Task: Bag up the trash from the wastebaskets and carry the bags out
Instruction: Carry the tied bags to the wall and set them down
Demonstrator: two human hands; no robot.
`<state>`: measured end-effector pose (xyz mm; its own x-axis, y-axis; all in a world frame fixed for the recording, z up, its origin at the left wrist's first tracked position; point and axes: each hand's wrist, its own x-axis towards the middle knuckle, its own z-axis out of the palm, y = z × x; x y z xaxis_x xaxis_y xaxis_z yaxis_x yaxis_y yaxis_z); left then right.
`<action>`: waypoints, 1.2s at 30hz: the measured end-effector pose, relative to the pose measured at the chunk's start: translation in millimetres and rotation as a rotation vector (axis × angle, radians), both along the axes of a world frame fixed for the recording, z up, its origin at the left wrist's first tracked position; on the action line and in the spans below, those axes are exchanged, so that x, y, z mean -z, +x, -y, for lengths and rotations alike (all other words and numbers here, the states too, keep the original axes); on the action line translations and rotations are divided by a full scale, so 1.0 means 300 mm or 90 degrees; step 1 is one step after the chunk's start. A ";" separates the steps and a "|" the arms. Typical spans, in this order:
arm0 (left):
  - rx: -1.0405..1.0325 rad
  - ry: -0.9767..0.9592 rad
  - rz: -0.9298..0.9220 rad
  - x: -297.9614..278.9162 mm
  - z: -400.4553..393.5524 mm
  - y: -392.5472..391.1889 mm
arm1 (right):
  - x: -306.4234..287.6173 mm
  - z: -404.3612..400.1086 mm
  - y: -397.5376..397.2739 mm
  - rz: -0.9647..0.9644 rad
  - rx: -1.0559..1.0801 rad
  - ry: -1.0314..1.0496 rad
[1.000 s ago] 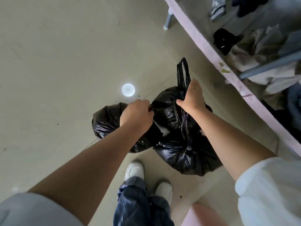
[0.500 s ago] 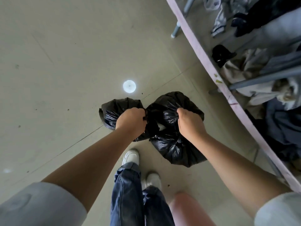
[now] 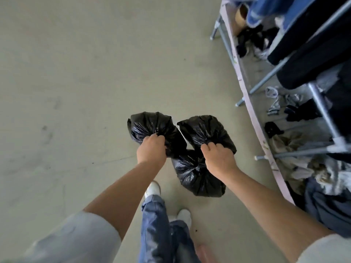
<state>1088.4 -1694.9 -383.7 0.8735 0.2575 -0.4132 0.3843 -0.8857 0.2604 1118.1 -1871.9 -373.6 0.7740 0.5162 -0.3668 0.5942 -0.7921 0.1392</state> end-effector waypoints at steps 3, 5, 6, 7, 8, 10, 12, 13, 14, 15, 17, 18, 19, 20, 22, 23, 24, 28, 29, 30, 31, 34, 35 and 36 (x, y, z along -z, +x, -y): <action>-0.084 0.005 0.040 -0.169 -0.197 -0.080 | -0.157 -0.208 0.017 0.052 -0.080 0.036; -0.141 0.014 0.067 -0.270 -0.338 -0.142 | -0.250 -0.361 0.012 0.039 -0.126 0.057; -0.171 0.016 0.078 -0.314 -0.410 -0.175 | -0.286 -0.440 0.008 0.041 -0.157 0.068; -0.199 0.018 0.087 -0.354 -0.483 -0.208 | -0.309 -0.518 0.004 0.044 -0.187 0.081; -0.223 0.020 0.093 -0.391 -0.557 -0.243 | -0.333 -0.599 -0.004 0.027 -0.207 0.085; -0.264 0.016 0.102 -0.455 -0.709 -0.312 | -0.387 -0.770 -0.022 -0.008 -0.223 0.084; -0.295 0.004 0.110 -0.506 -0.863 -0.381 | -0.438 -0.944 -0.047 -0.011 -0.225 0.088; -0.304 -0.005 0.112 -0.529 -0.936 -0.415 | -0.463 -1.028 -0.063 -0.016 -0.222 0.089; -0.309 -0.014 0.115 -0.551 -1.007 -0.444 | -0.481 -1.106 -0.076 -0.020 -0.219 0.088; -0.310 -0.023 0.118 -0.571 -1.075 -0.466 | -0.496 -1.180 -0.086 -0.023 -0.216 0.080; -0.311 -0.033 0.119 -0.609 -1.193 -0.493 | -0.529 -1.304 -0.103 -0.020 -0.214 0.066; -0.316 -0.039 0.121 -0.630 -1.245 -0.496 | -0.545 -1.357 -0.104 -0.018 -0.215 0.065; -0.326 -0.047 0.125 -0.650 -1.295 -0.491 | -0.561 -1.408 -0.100 -0.014 -0.216 0.065; -0.334 -0.053 0.130 -0.669 -1.336 -0.481 | -0.577 -1.453 -0.092 -0.009 -0.217 0.068; -0.348 -0.057 0.148 -0.704 -1.416 -0.441 | -0.607 -1.543 -0.062 0.004 -0.224 0.088; -0.353 -0.058 0.157 -0.720 -1.453 -0.414 | -0.622 -1.588 -0.043 0.008 -0.228 0.100; -0.357 -0.059 0.166 -0.733 -1.488 -0.382 | -0.638 -1.632 -0.021 0.008 -0.231 0.112; -0.352 -0.054 0.187 -0.784 -1.618 -0.203 | -0.703 -1.795 0.108 0.008 -0.241 0.171; -0.349 -0.052 0.190 -0.797 -1.649 -0.145 | -0.720 -1.831 0.154 0.010 -0.238 0.185; -0.347 -0.047 0.191 -0.808 -1.678 -0.085 | -0.738 -1.865 0.207 0.011 -0.234 0.197; -0.345 -0.039 0.188 -0.819 -1.706 -0.021 | -0.757 -1.898 0.265 0.012 -0.234 0.204; -0.333 -0.010 0.163 -0.857 -1.799 0.209 | -0.807 -1.990 0.477 0.027 -0.244 0.207; -0.325 0.002 0.146 -0.873 -1.829 0.296 | -0.824 -2.018 0.557 0.030 -0.249 0.207; -0.315 0.014 0.128 -0.891 -1.859 0.383 | -0.843 -2.041 0.639 0.031 -0.253 0.208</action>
<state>1203.2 -1137.3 -116.4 0.7068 0.6652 -0.2408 0.7020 -0.6172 0.3553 1309.7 -1259.6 -120.8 0.5073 0.8552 -0.1064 0.8569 -0.5137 -0.0431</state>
